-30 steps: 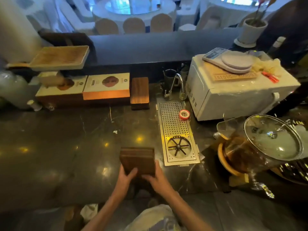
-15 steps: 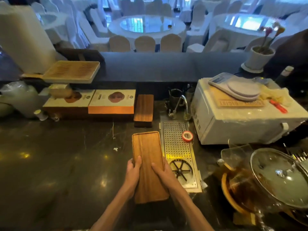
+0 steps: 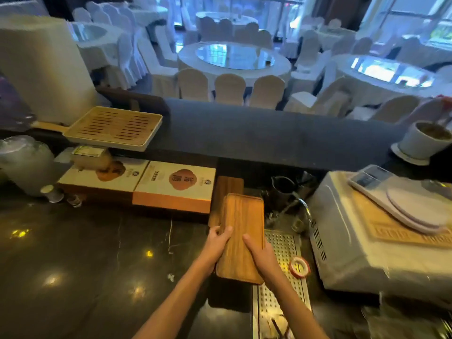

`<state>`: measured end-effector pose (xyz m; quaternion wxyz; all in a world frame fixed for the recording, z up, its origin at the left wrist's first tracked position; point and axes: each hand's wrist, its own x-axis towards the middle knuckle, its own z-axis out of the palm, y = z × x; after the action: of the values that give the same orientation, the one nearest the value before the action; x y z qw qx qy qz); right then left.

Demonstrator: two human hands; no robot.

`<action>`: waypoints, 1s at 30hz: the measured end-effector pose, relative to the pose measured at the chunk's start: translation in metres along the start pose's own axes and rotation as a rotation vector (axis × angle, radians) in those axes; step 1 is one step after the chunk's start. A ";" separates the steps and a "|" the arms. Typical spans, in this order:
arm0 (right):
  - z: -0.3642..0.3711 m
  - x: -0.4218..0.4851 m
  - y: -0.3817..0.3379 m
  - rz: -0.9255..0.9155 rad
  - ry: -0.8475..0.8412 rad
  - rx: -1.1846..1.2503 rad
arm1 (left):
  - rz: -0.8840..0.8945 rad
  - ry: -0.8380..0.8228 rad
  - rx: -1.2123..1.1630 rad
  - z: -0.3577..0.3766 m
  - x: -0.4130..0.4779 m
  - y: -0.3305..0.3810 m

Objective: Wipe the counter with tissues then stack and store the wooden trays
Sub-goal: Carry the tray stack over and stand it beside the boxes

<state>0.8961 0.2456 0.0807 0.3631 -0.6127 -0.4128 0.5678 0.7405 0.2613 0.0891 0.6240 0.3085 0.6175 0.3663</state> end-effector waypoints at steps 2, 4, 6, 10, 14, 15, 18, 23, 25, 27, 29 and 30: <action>0.002 0.047 -0.014 0.006 0.018 -0.019 | -0.027 0.021 -0.016 -0.001 0.025 0.017; 0.009 0.092 -0.023 0.014 0.047 -0.050 | -0.046 0.091 -0.018 -0.003 0.043 0.023; 0.018 0.132 -0.027 0.018 0.082 -0.071 | -0.061 0.187 0.027 -0.004 0.058 0.020; 0.036 0.187 -0.026 0.056 0.078 -0.058 | -0.133 0.214 -0.040 -0.004 0.081 0.003; 0.050 0.196 -0.011 0.049 0.040 -0.113 | -0.161 0.198 -0.253 0.000 0.102 -0.020; 0.052 0.196 -0.007 0.036 0.046 -0.133 | -0.155 0.198 -0.293 0.002 0.105 -0.025; 0.053 0.199 -0.001 0.040 0.077 -0.220 | -0.145 0.235 -0.354 0.008 0.110 -0.032; 0.048 0.207 0.008 0.042 0.133 -0.419 | -0.117 0.261 -0.404 0.013 0.105 -0.030; 0.049 0.205 0.011 0.035 0.076 -0.248 | -0.106 0.270 -0.420 0.013 0.103 -0.028; 0.051 0.202 0.012 0.019 0.035 -0.138 | -0.111 0.281 -0.451 0.011 0.101 -0.026; 0.051 0.201 0.012 0.004 0.020 -0.105 | -0.114 0.272 -0.487 0.009 0.101 -0.025; 0.051 0.201 0.012 0.005 0.013 -0.086 | -0.117 0.261 -0.506 0.009 0.100 -0.024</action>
<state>0.8498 0.4243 -0.0148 0.3378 -0.6324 -0.4328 0.5464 0.7479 0.3331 0.0149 0.6166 0.0572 0.5983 0.5085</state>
